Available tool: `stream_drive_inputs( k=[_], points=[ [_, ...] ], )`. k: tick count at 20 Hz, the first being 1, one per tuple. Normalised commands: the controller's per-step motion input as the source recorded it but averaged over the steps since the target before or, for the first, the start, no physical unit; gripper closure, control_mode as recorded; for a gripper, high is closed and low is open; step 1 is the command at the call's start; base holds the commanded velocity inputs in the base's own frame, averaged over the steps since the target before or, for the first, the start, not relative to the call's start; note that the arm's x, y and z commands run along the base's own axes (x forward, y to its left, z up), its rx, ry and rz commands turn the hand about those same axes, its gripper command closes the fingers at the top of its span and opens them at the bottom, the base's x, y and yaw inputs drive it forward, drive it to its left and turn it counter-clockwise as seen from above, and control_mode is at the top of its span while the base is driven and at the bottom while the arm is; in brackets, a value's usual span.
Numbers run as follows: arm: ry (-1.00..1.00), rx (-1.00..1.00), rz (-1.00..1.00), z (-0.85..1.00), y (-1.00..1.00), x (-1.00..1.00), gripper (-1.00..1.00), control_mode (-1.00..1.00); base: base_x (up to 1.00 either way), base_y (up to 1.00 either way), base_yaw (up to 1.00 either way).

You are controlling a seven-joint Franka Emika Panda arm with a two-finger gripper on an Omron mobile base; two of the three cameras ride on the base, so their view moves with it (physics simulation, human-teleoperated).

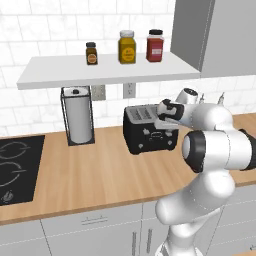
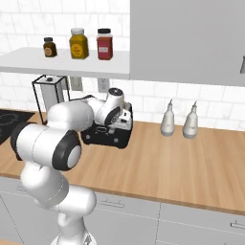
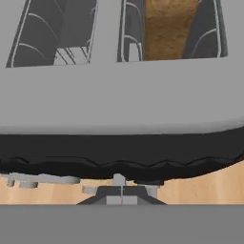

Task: Start the toaster. Once the lever pops up, take the bread to the plate on the dining counter.

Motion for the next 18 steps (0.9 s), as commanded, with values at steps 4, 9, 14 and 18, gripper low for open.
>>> stream_drive_inputs(
  k=[4,9,14,18],
  points=[
    [0.00,0.00,0.00,-0.47,-0.19,-0.18,1.00,-1.00,0.00,0.00,0.00],
    [0.00,0.01,0.00,-0.56,-0.02,-0.07,1.00,-1.00,0.00,0.00,0.00],
    [0.00,0.04,0.00,-0.51,0.17,0.01,1.00,-1.00,0.00,0.00,0.00],
    [0.00,0.03,0.00,-0.62,0.38,-0.01,1.00,-1.00,0.00,0.00,0.00]
  ],
)
